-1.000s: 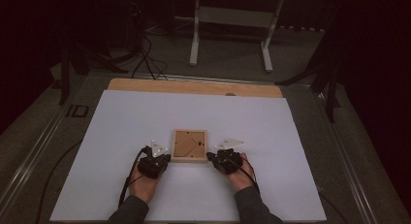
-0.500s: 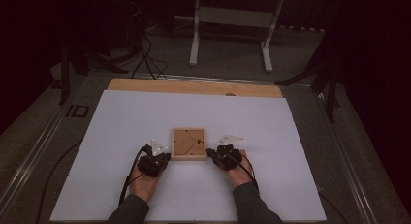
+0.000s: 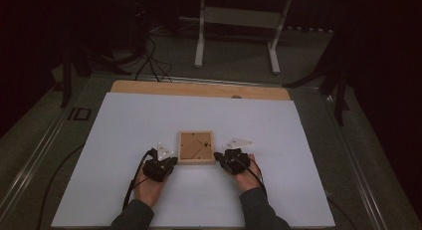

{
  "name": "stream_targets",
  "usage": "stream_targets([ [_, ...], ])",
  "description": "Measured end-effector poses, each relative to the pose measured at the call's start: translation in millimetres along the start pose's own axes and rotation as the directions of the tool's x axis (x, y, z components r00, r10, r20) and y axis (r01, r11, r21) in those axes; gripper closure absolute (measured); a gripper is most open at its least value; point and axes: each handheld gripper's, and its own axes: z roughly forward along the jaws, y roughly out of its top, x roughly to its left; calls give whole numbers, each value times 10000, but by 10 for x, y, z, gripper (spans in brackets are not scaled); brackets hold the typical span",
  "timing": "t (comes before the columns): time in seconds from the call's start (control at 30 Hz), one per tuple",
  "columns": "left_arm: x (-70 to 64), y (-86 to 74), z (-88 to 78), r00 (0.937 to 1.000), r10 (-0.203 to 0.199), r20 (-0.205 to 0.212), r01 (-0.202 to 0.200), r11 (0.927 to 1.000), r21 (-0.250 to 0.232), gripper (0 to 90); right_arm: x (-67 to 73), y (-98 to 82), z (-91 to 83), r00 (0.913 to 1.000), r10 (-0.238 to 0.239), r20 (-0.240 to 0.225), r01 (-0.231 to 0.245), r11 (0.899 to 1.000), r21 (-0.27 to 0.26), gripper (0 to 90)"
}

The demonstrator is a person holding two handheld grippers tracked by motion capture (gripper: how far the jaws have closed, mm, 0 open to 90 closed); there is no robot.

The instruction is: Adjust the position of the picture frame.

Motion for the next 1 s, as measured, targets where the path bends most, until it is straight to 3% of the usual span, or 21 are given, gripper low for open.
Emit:
stream_targets([
  [0.2,23,4,-61,9999,-114,-117,110,9992,-378,865,32,15,-62,9980,-351,529,373,9985,-402,898],
  [0.5,15,45,-229,9984,198,534,-120,9897,-1427,716,14,25,-196,9969,-392,686,469,9923,-1146,898],
  [0.57,12,51,-243,9978,194,638,-95,9883,-1522,663,22,27,-200,9966,-438,697,517,9919,-1161,898],
  [0.67,18,69,-275,9925,187,1209,4,9878,-1558,588,53,27,-183,9963,-623,584,687,9909,-1154,898],
  [0.77,11,94,-301,9887,247,1480,-7,9871,-1600,572,87,22,-159,9961,-746,477,794,9910,-1081,898],
  [1.0,-33,173,-305,9847,550,1651,-281,9866,-1609,557,152,-8,-96,9947,-986,281,1006,9916,-818,899],
])
